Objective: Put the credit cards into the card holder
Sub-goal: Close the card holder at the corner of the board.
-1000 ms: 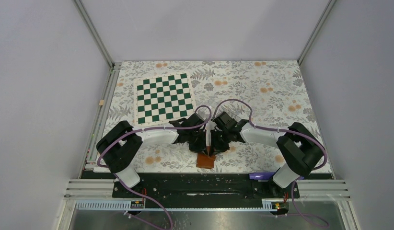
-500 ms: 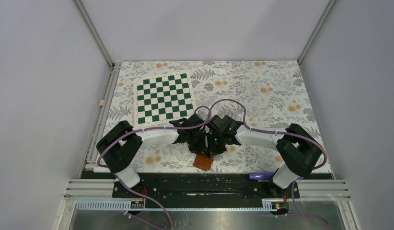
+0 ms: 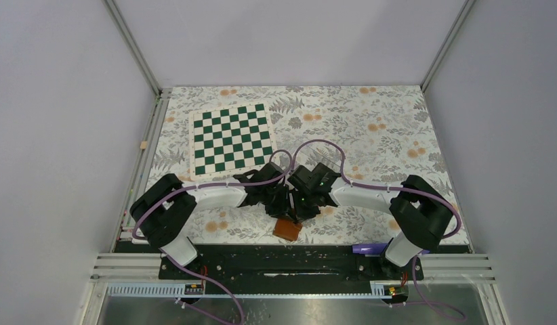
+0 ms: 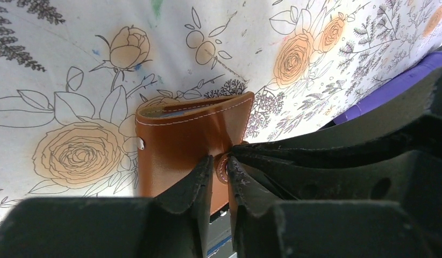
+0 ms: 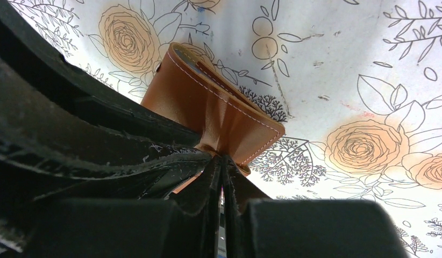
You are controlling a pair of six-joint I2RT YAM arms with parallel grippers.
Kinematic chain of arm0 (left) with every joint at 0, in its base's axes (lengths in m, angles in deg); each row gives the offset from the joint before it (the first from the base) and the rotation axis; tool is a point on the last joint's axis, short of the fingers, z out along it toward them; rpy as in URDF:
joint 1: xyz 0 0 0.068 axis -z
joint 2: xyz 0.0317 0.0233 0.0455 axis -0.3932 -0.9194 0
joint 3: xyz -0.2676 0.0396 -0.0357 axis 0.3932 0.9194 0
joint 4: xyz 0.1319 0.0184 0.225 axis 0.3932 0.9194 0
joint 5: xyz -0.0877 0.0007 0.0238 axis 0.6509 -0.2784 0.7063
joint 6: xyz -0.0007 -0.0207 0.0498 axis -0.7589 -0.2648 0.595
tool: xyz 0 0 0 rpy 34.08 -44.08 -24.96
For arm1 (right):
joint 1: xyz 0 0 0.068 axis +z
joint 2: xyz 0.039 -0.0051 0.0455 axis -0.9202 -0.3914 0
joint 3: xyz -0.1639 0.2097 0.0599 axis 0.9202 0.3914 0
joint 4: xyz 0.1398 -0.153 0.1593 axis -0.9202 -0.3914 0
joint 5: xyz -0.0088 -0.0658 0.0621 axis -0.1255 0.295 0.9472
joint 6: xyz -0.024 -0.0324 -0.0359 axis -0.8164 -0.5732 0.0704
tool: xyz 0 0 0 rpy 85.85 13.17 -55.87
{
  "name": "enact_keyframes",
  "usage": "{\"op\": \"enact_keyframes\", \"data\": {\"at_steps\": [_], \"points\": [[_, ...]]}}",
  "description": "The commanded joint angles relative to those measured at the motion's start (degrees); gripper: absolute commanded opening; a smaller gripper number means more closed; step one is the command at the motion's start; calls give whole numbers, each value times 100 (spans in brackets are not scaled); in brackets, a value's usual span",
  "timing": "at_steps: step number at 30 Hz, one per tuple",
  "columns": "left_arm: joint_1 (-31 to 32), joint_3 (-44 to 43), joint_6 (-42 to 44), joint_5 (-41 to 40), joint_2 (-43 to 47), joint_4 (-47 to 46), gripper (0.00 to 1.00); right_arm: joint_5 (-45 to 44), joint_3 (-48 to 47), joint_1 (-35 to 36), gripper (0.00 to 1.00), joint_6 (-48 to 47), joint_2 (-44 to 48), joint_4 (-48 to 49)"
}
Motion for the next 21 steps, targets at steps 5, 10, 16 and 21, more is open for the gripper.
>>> {"op": "enact_keyframes", "data": {"at_steps": [5,10,16,21], "points": [[-23,225,-183,187,136,-369,15,-31,75,183,9,-39,-291,-180],[-28,234,-294,442,38,-543,13,13,40,183,9,-47,-315,-183],[-23,201,-212,314,51,-116,15,61,0,183,10,-47,-346,-160],[-26,194,-187,286,31,-54,14,75,-13,183,10,-57,-360,-163]]}}
